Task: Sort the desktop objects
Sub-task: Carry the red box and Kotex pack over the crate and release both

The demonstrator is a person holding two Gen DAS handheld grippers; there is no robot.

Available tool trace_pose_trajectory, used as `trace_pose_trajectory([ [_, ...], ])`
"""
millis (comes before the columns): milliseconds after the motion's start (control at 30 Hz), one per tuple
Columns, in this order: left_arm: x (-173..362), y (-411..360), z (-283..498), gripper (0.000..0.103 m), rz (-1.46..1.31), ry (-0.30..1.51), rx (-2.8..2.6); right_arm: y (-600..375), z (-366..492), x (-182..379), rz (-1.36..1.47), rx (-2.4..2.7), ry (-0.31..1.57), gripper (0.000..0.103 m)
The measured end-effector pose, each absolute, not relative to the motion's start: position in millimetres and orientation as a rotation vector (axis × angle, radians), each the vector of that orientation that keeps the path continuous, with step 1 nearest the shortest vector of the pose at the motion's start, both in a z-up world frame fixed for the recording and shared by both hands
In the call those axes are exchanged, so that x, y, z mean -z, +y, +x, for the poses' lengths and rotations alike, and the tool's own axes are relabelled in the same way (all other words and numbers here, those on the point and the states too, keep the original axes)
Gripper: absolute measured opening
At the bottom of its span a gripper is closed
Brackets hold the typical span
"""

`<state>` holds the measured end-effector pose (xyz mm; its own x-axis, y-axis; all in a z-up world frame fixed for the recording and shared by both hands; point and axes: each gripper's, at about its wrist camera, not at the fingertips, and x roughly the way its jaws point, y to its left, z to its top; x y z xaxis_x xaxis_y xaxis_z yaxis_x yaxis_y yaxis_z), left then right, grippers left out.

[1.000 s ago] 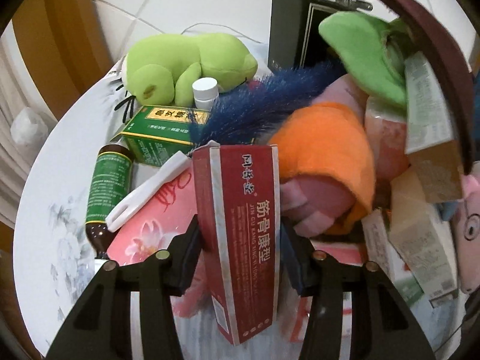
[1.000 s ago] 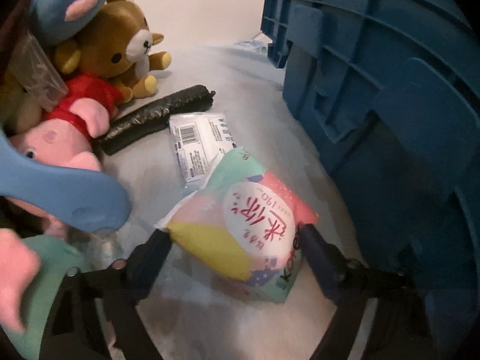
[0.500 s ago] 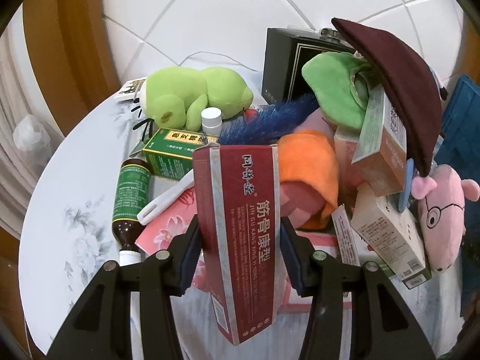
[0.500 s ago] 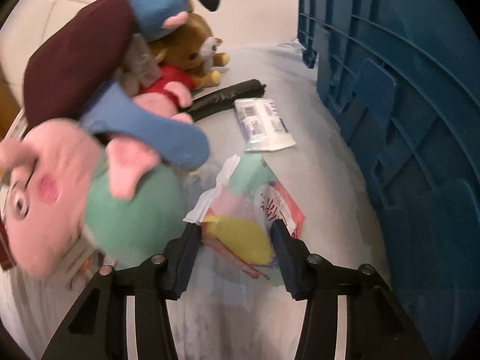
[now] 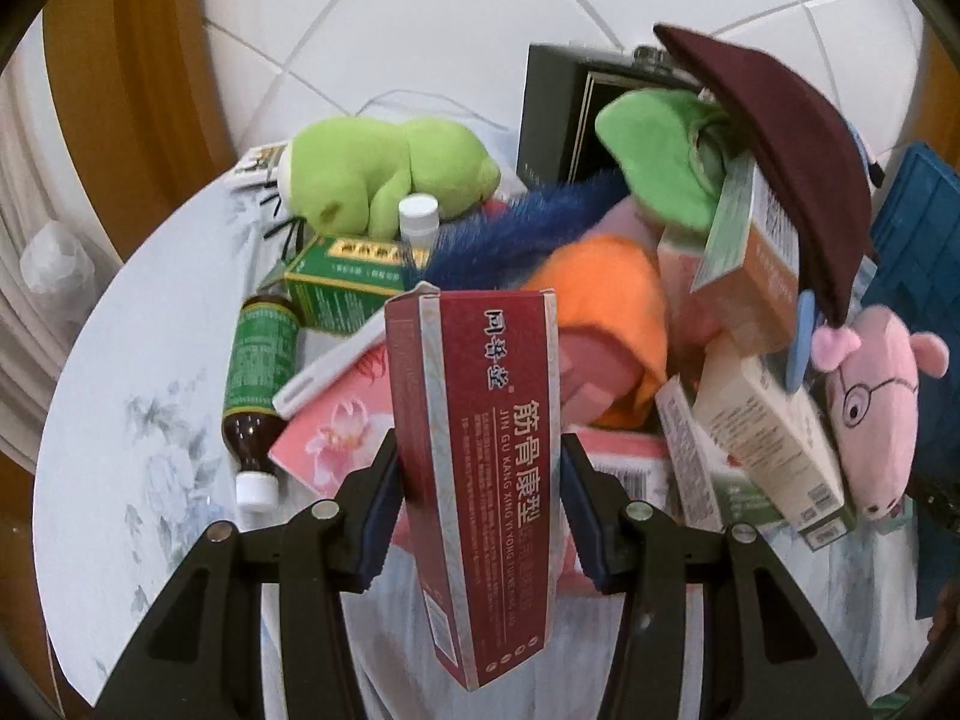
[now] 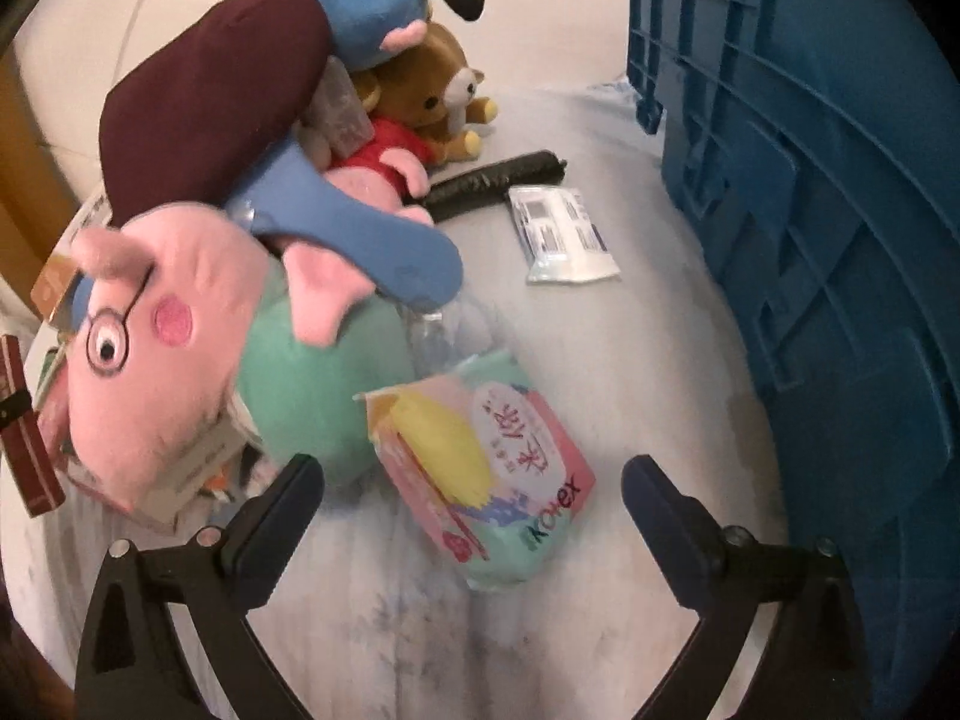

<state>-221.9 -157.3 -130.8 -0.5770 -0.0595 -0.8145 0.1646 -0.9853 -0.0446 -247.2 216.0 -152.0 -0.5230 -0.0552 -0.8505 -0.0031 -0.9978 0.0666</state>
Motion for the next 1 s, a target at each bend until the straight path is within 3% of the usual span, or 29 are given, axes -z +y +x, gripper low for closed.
trace_pose_trajectory([
  [433, 142, -141, -228, 0.049, 1.458, 0.123, 2.642, 228, -272, 182, 1.580, 2.571, 0.061, 0.103],
  [500, 138, -138, -227, 0.049, 1.450, 0.111, 2.648, 229, -279, 191, 1.613, 2.538, 0.049, 0.095],
  [533, 137, -137, -226, 0.049, 1.443, 0.109, 2.652, 229, -280, 194, 1.628, 2.526, 0.046, 0.076],
  [633, 125, -132, -219, 0.049, 1.399, 0.097, 2.680, 224, -278, 192, 1.629, 2.538, 0.081, 0.072],
  [1000, 36, -105, -168, 0.049, 1.088, 0.029, 2.896, 211, -218, 75, 1.266, 2.707, 0.050, 0.072],
])
